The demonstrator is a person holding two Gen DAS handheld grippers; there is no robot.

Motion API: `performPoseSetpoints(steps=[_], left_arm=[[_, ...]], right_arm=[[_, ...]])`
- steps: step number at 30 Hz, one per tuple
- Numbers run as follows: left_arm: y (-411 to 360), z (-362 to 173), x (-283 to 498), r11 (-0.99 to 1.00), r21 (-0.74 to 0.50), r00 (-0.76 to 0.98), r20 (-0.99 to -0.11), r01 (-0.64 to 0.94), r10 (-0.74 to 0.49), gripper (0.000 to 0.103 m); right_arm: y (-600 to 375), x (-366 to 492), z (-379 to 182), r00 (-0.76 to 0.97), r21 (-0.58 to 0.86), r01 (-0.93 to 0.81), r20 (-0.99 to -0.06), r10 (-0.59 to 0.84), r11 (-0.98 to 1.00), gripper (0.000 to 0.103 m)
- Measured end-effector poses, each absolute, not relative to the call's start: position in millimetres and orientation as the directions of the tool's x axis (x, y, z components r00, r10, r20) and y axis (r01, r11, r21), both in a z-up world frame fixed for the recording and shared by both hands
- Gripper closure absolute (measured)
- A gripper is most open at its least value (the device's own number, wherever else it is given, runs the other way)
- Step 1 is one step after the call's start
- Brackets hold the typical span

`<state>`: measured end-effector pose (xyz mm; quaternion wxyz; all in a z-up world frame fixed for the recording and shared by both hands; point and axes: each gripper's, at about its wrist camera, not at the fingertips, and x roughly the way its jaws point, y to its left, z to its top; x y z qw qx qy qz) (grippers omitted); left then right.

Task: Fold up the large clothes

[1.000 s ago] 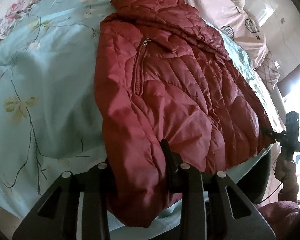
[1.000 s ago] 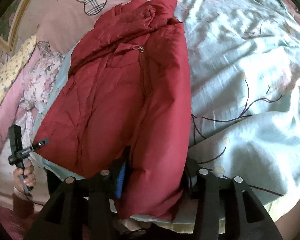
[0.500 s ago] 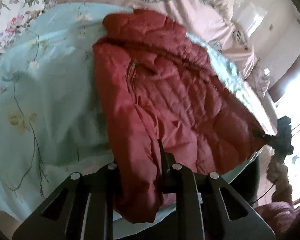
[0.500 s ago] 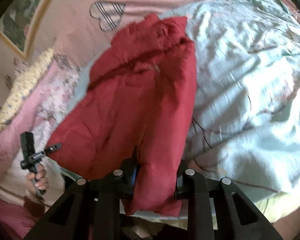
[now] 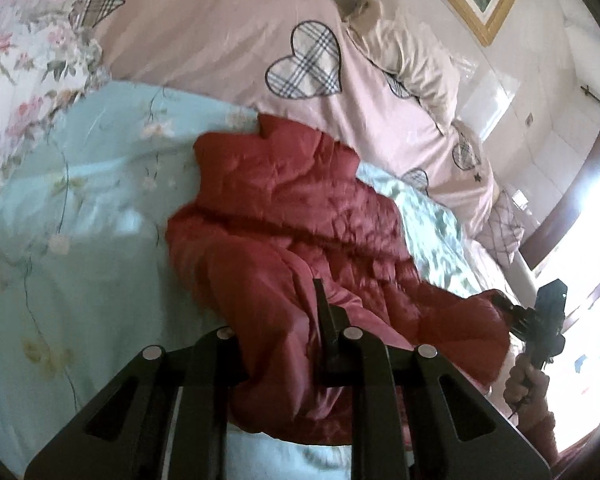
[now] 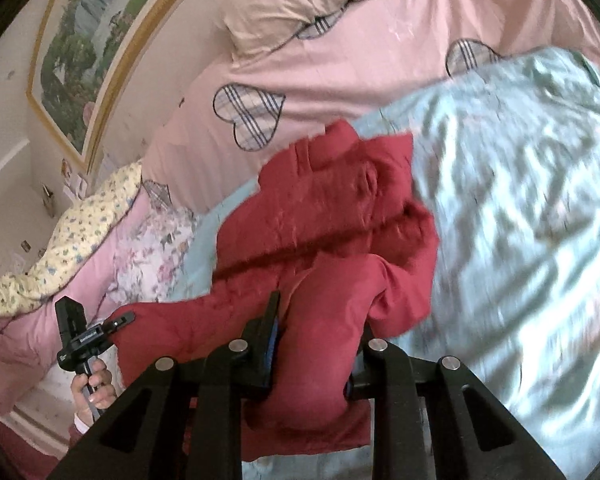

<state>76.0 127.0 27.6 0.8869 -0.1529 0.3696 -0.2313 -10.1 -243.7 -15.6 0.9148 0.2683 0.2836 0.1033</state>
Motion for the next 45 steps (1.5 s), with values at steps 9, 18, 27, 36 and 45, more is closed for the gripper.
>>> performPoseSetpoints(steps=[9,18,27,36,45], left_arm=[[104.9,51.0,132.0,0.884,-0.388,0.689,-0.567,0.26,-0.452,0.087],[94.2,51.6,198.8,0.901,-0.38,0.708,-0.577,0.209,-0.407,0.086],[79.4,40.8,264.9,0.92,-0.355,0.698,-0.617,0.166,-0.363,0.086],[65.5,5.9,340.2,0.933,-0.349,0.663,-0.678,0.09,-0.318,0.085],[55.1,-25.2,378.9,0.943,-0.326,0.65,-0.701,0.072,-0.293,0.082]], right_arm=[[-256.7,53.9,6.3,0.856,0.53,-0.003,-0.437,0.276,0.848,0.08],[-269.4,115.8,12.1,0.869,0.529,0.059,-0.445,0.218,0.846,0.079],[-288.8,174.7,2.9,0.867,0.544,0.138,-0.471,0.166,0.828,0.077],[-311.8,240.5,-26.9,0.834,0.548,0.242,-0.54,0.118,0.801,0.076],[-314.3,283.7,-50.0,0.819,0.505,0.271,-0.568,0.079,0.82,0.075]])
